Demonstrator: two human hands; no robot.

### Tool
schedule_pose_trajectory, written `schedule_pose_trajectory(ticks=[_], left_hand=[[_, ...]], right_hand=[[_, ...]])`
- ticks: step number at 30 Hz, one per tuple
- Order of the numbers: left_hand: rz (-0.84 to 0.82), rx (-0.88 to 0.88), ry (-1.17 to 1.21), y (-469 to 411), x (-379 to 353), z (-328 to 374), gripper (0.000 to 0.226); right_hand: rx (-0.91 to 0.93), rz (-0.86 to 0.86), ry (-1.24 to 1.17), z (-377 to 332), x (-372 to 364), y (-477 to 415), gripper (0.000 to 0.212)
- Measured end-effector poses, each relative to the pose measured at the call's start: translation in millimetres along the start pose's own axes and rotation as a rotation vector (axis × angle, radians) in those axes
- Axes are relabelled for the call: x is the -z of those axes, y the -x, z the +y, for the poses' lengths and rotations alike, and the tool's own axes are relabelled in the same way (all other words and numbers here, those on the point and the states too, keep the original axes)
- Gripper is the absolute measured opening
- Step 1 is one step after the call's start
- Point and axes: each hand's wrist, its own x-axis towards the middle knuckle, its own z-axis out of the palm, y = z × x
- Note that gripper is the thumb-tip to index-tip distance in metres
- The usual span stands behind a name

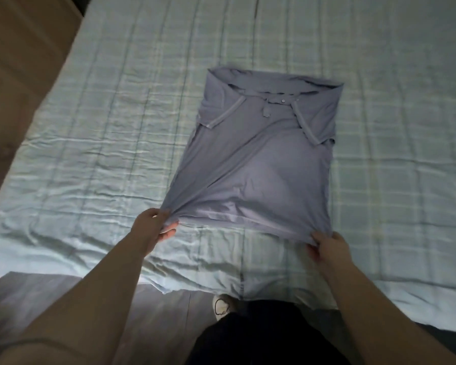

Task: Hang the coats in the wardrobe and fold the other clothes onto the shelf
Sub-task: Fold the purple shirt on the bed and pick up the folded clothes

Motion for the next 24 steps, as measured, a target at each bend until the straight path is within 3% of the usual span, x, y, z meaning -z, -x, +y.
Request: schedule_pose_trajectory(ticks=[8, 14, 18, 22, 24], left_hand=[[-0.003, -0.075, -0.406, 78, 32, -25, 0.024], [-0.031, 0.122, -0.113, 130, 44, -81, 0.011], [-0.132, 0.255, 0.015, 158, 54, -111, 0.02], [-0.174, 0.246, 0.146, 161, 54, -104, 0.031], [-0.136, 0.206, 0.19, 153, 51, -86, 0.037]], right_hand=[[-0.022, 0.159, 0.13, -18, 117, 48, 0.01], [-0.126, 0.111, 0.158, 2, 177, 92, 0.016], [-0.155, 0.143, 0.197, 22, 196, 114, 0.024], [-0.15, 0.148, 0.247, 11, 192, 114, 0.03], [-0.095, 0.104, 0.334, -9, 183, 107, 0.019]])
